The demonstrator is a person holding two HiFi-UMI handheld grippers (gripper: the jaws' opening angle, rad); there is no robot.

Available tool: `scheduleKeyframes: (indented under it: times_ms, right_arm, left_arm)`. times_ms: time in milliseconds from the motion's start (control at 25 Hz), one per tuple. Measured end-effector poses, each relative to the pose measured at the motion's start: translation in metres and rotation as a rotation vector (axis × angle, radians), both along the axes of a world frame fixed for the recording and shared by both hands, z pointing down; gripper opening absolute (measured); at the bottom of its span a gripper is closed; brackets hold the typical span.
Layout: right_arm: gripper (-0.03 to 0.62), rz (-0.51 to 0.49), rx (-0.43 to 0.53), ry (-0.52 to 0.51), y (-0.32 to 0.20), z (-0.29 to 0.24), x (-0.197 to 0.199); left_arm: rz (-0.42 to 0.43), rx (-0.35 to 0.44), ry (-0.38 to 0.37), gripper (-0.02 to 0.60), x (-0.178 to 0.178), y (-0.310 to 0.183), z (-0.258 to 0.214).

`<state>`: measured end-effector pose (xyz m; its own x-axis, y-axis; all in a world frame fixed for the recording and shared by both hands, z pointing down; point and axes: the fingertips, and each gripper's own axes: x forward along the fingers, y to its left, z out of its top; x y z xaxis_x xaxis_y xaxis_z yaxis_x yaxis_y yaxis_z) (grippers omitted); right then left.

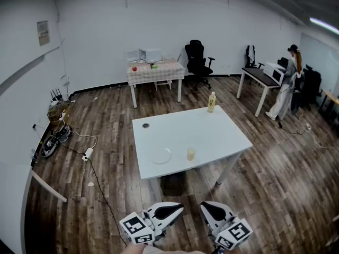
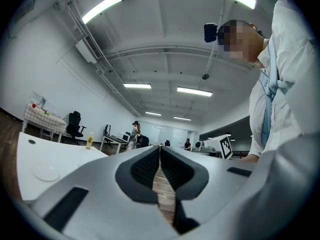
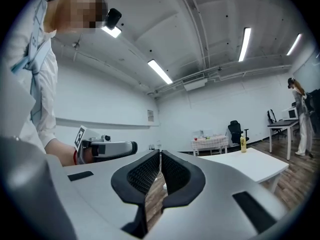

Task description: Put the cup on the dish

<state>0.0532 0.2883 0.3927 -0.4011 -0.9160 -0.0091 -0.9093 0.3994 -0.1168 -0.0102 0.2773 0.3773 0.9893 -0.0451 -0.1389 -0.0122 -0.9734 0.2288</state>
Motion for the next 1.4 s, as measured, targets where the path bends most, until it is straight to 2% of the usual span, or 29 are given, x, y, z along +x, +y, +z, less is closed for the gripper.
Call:
scheduleKeyframes:
  times_ms: [640, 840, 1000, 1200, 1400]
  right_arm:
    - [0.034, -0.052, -0.013, -0.014, 0.015, 0.005, 0.003]
    - [0.034, -0.061, -0.030, -0.030, 0.009, 0.012, 0.009]
    - [0.034, -0.067, -0.018, -0.031, -0.014, 0.011, 0.009]
    - [0.034, -0.078, -0.027, -0.018, -0.056, 0.011, 0.003]
    - [0.034, -0.080, -0.018, -0.015, -0.099, 0.009, 0.003]
  left_arm:
    - [-0.035, -0.013, -0.004, 0.012, 0.006, 0.016, 0.001]
    - [-0.037, -0.022, -0.026, 0.012, 0.009, 0.018, 0.008]
    - [-0.044, -0.018, -0.020, 0.012, 0.008, -0.004, 0.008]
    - [-0.051, -0.025, -0.008, 0.012, 0.005, -0.053, 0.009]
    - [-0.019, -0.010, 0.000, 0.012, 0.005, -0.098, 0.007]
